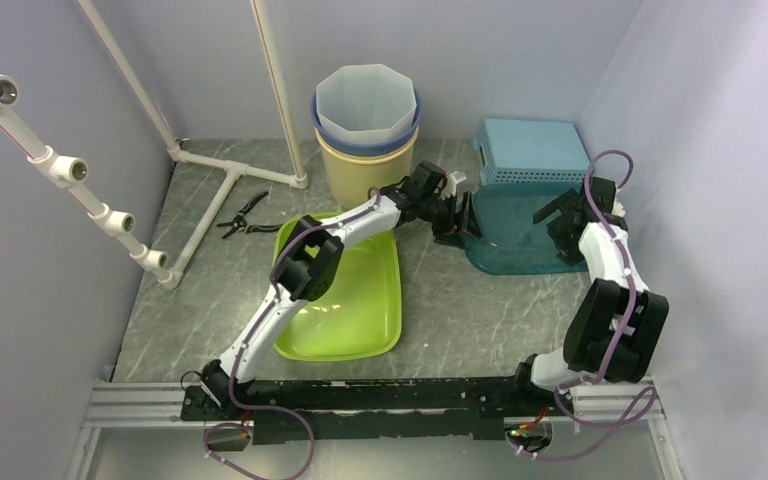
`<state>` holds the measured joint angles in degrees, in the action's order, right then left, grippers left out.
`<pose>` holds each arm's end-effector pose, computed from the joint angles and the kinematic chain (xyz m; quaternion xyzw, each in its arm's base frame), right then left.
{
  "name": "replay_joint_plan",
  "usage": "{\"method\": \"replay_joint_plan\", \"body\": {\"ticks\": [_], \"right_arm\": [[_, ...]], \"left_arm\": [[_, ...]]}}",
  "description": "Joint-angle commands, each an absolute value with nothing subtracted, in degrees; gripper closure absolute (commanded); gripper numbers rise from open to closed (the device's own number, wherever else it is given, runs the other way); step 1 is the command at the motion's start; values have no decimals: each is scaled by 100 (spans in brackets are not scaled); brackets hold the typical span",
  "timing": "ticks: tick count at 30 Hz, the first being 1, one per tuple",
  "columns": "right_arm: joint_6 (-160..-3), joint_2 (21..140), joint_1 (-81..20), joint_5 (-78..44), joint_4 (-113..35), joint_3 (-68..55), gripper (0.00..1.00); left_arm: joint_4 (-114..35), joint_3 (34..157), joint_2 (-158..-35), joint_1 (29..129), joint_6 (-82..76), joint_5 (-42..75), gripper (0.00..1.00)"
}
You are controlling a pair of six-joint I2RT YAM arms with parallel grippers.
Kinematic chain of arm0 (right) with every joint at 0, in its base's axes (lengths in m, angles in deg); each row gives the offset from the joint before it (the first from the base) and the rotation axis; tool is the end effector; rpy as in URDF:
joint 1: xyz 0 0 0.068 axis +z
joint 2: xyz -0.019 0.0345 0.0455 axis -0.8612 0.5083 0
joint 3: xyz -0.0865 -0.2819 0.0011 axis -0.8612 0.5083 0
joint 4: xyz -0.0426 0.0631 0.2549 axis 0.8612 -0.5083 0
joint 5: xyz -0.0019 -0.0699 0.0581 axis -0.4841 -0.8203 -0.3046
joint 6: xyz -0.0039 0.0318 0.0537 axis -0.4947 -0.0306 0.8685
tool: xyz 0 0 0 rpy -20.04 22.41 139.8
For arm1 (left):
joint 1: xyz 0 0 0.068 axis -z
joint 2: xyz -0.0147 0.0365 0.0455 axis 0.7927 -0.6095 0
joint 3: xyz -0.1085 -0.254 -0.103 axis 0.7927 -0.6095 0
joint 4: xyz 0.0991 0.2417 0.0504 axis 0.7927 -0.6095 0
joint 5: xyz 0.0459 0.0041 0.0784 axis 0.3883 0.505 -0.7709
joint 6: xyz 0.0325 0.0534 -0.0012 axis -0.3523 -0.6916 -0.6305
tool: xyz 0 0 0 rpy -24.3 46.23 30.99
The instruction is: Turn the large container upside down
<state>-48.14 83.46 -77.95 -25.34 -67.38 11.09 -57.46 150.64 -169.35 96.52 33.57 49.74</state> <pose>0.2947 -0.0996 0.2471 0.4679 0.8285 0.0485 0.3037 0.4139 -0.4448 0.1657 0.1279 0.8407 -0.5226 0.0617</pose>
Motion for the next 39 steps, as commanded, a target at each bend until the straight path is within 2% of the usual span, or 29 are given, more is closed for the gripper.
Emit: {"method": "replay_joint_plan", "body": {"ticks": [1,8,12,16,25,31,39], "right_arm": [[-4930,7798,-7799,-2767,-6961,1082,0],[-5301,6538,-7782,-2207,-6501,1634,0],[-5280,6034,-7766,-1435,-6066,1813,2],[-5033,5898,-7422,-332,-5595,2040,11],[-5264,6436,-4918,-510,-5795,1983,14],[-5273,7087,-3917,-277,-5635,1923,15],[-5203,8103,-3231,-55,-5418,1482,18]], "left_arm": [[-5794,14685,-15774,9715,2804,4616,19],[-6623,14459,-14833,9836,1989,4031,21],[-6619,13260,-13890,9893,1758,3231,23],[-6949,12268,-12821,9879,1458,2174,22],[-8229,10512,-10629,9264,1533,113,9],[-8531,9407,-9428,8122,1648,153,6],[-8712,8588,-9188,7289,1856,303,6]]}}
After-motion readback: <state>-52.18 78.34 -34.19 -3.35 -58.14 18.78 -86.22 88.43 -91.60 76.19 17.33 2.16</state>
